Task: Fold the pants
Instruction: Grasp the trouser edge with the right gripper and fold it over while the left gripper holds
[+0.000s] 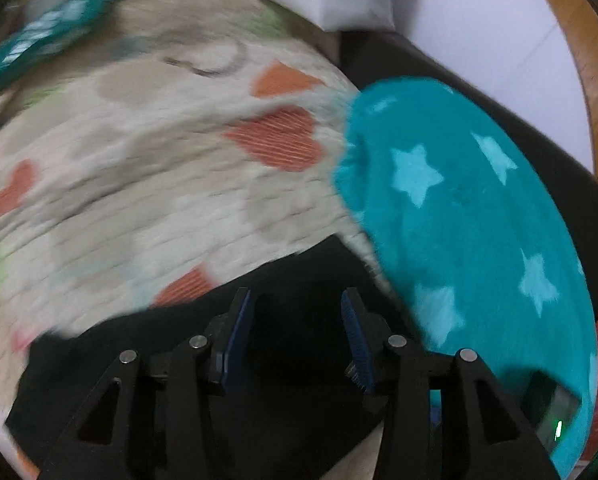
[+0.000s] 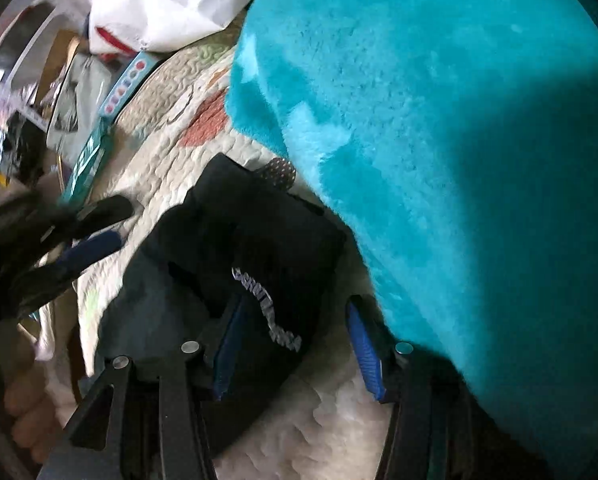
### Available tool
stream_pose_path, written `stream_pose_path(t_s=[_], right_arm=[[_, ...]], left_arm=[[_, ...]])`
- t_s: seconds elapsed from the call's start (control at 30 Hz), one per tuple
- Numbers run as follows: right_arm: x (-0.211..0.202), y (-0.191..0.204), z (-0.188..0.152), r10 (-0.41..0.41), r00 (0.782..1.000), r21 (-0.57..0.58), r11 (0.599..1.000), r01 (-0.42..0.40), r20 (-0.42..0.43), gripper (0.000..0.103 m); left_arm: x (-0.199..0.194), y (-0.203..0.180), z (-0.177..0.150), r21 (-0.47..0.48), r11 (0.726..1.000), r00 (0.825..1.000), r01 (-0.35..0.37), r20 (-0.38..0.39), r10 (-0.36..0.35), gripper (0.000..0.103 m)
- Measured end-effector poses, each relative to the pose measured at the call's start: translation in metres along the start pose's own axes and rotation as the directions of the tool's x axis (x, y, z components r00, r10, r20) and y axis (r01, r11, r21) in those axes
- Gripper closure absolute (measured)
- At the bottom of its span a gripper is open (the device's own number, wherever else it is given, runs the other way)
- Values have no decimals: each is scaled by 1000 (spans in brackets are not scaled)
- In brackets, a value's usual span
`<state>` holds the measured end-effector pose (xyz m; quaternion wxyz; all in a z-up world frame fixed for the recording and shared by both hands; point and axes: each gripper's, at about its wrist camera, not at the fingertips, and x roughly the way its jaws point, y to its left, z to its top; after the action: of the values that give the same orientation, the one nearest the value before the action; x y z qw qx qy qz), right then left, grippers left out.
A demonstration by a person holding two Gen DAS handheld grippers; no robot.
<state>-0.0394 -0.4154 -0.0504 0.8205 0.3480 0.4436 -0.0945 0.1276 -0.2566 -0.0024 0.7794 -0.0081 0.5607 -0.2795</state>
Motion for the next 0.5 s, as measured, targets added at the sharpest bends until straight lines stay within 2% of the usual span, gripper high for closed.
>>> stream_pose_path(t_s=[0.07,0.1,0.13,0.2,0.23,0.3,0.33,0.37,0.43,0.5], right_arm=[[8,4,4,7,1000,10,1000,-7,-4,47],[10,4,6,13,1000,16,1000,-13,-1,47],[11,4,7,14,1000,16,1000,-14,0,47],[12,5,11,18,1000,2,1000,-18,-9,47],[12,7,13,13,1000,-19,1000,-14,-15,54],[14,14,13,18,999,-63,998,-20,-35,80],[14,17,13,17,999,-74,997,-19,-34,81],[12,23,13,20,999,-95,995,-23,-30,83],[4,34,12,38,999,-141,989,-40,-14,86],[-6,44,10,70,998,-182,981,-68,3,87]], left_arm=[[32,-13,14,45,999,998,0,-64,3,57],[46,-17,19,71,997,996,-17,-91,24,54],[54,-20,21,91,995,993,-31,-108,41,44],[72,-26,26,137,988,987,-70,-137,89,41],[74,-29,27,155,984,984,-82,-142,105,41],[70,-38,23,236,962,978,-139,-122,171,59],[68,-40,20,257,953,975,-158,-115,192,71],[62,-40,16,282,944,974,-171,-99,206,78],[48,-38,10,282,945,978,-167,-77,195,85],[28,-33,3,257,953,982,-161,-49,180,88]])
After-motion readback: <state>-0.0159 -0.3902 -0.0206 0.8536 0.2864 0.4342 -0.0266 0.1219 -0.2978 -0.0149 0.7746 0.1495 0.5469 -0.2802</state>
